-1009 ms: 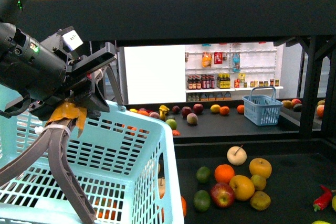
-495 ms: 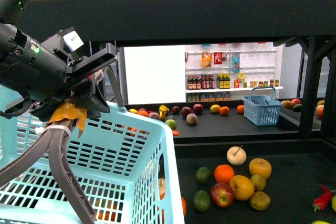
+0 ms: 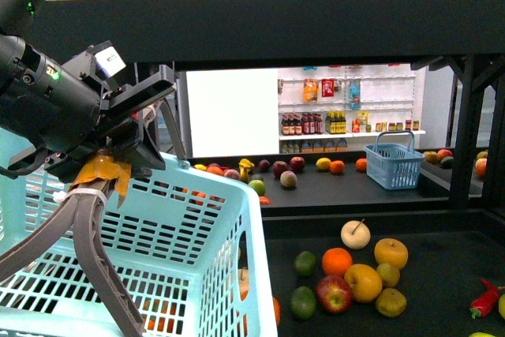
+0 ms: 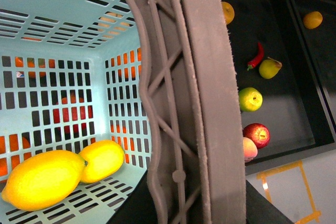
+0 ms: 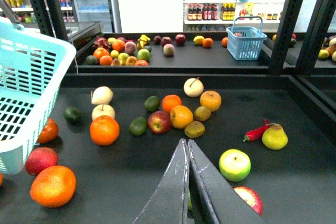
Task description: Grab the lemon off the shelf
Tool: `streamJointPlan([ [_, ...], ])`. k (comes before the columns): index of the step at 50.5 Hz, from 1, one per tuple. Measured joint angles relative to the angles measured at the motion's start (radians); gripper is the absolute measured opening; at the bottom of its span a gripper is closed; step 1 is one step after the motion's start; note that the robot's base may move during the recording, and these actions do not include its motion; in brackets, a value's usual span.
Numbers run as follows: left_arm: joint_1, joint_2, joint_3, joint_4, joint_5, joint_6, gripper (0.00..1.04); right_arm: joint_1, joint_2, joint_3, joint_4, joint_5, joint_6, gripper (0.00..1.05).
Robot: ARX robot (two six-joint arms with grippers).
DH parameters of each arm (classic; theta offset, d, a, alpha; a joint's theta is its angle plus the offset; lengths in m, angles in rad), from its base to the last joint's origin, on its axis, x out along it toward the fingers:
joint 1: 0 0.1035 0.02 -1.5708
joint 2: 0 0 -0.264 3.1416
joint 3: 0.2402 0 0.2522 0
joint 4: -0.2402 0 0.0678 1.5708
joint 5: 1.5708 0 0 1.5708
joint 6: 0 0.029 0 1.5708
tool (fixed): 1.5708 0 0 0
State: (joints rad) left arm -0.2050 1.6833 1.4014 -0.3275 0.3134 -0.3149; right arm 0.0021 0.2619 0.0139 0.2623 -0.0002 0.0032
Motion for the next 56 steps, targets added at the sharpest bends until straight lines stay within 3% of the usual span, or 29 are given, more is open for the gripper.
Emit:
streamJointPlan([
  [15,0.000,0.000,0.000,0.000,0.000,0.000,0.17,0.000,-0.085,0.000,-0.085,0.000,0.000,0.02],
  [21,0.000,0.000,0.000,0.000,0.000,0.000,0.17,0.000,-0.214,0.000,-0.248,0.000,0.000,0.02],
  [38,0.000,0.002,0.000,0.000,-0.002,0.000,0.17,0.000,-0.257,0.000,-0.260,0.000,0.000,0.02],
  [54,0.000,0.002,0.000,0.000,0.000,0.002,0.17,0.000,-0.257,0.000,-0.261,0.000,0.000,0.52],
  [56,0.007,0.002,-0.029,0.101,0.089,-0.059,0.17,0.000,-0.257,0.000,-0.261,0.000,0.000,0.62],
])
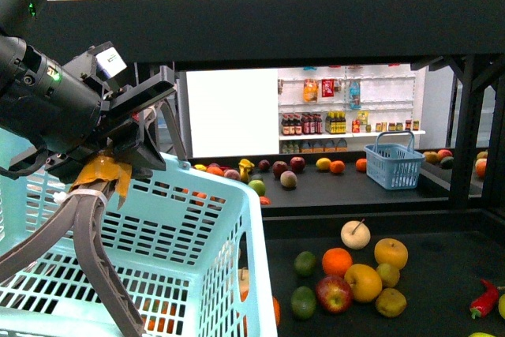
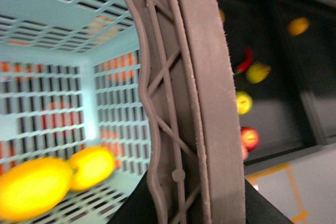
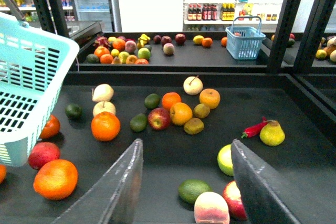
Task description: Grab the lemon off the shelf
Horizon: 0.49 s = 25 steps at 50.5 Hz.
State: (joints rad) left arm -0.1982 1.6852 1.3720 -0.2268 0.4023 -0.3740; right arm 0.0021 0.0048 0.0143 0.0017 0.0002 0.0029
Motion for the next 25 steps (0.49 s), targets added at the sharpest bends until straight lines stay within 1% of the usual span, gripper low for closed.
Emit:
streamJointPlan([
  [1,0.004,0.000,-0.016,0.056,0.039,-0.029,0.17,0.000,0.000,0.000,0.000,0.000,0.000,0.67],
  [3,0.006,0.000,-0.027,0.103,0.065,-0.052,0.16,0.000,0.000,0.000,0.000,0.000,0.000,0.76],
  [5,0.008,0.000,-0.029,0.120,0.070,-0.072,0.16,0.000,0.000,0.000,0.000,0.000,0.000,0.86],
  [9,0.014,0.000,-0.029,0.127,0.071,-0.101,0.16,0.000,0.000,0.000,0.000,0.000,0.000,0.97],
  [10,0.016,0.000,-0.029,0.129,0.070,-0.108,0.16,0.000,0.000,0.000,0.000,0.000,0.000,0.99],
  [16,0.036,0.000,-0.029,0.135,0.061,-0.158,0.16,0.000,0.000,0.000,0.000,0.000,0.000,0.97],
  [20,0.061,0.000,-0.029,0.142,0.029,-0.196,0.16,0.000,0.000,0.000,0.000,0.000,0.000,0.97],
  [22,0.087,0.000,-0.028,0.143,0.001,-0.221,0.16,0.000,0.000,0.000,0.000,0.000,0.000,0.97],
  [25,0.146,0.000,-0.028,0.146,-0.092,-0.266,0.16,0.000,0.000,0.000,0.000,0.000,0.000,0.97],
])
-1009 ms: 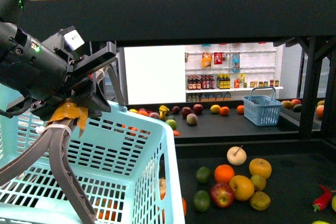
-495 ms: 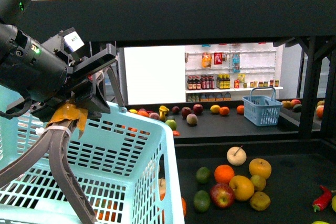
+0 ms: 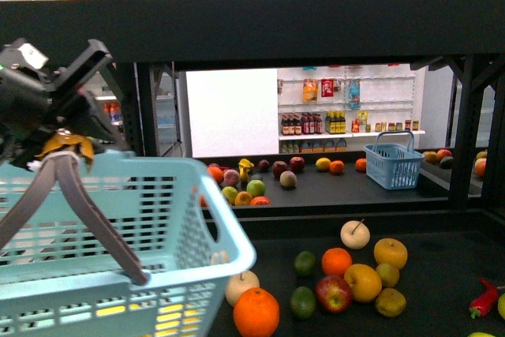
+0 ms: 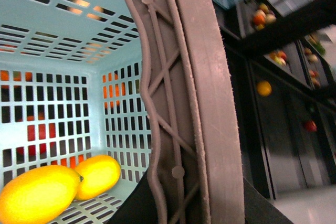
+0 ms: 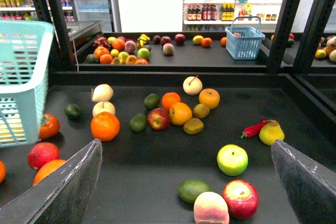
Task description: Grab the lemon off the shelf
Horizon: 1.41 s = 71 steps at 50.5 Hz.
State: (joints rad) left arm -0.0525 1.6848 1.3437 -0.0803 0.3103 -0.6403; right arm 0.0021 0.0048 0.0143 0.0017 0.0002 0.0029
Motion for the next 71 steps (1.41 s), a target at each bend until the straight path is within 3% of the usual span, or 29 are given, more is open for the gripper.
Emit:
streamJointPlan([
  [11,0.166,0.000,0.013,0.017,-0.204,-0.126,0.16,0.000,0.000,0.000,0.000,0.000,0.000,0.97],
  [19,0.271,0.006,0.021,0.084,-0.291,-0.273,0.16,0.000,0.000,0.000,0.000,0.000,0.000,0.97],
  [29,0.346,0.051,0.040,0.155,-0.321,-0.428,0.16,0.000,0.000,0.000,0.000,0.000,0.000,0.97],
  [71,0.453,0.166,0.089,0.163,-0.460,-0.613,0.16,0.000,0.000,0.000,0.000,0.000,0.000,0.97],
])
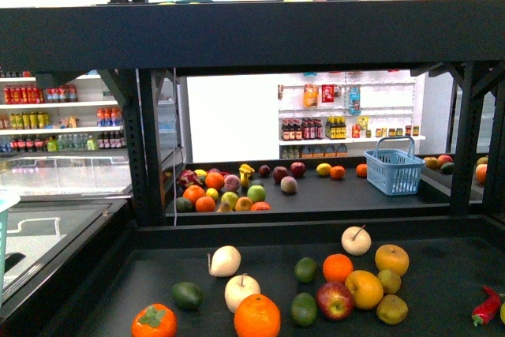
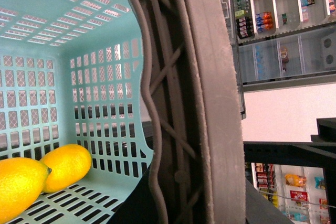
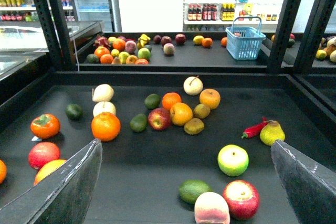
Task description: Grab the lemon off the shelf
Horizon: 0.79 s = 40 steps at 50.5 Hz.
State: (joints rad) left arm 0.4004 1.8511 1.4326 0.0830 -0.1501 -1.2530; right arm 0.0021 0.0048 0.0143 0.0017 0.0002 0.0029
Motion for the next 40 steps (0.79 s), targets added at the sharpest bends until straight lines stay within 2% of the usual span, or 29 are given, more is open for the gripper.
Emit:
streamJointPlan([
  [16,0.003,0.000,-0.022,0.019,0.039,-0.007,0.16,0.000,0.000,0.000,0.000,0.000,0.000,0.97],
  [36,0.004,0.000,-0.037,0.025,0.082,0.014,0.87,0.000,0.000,0.000,0.000,0.000,0.000,0.97],
  [40,0.007,-0.002,-0.037,0.024,0.092,0.022,0.98,0.000,0.000,0.000,0.000,0.000,0.000,0.97],
])
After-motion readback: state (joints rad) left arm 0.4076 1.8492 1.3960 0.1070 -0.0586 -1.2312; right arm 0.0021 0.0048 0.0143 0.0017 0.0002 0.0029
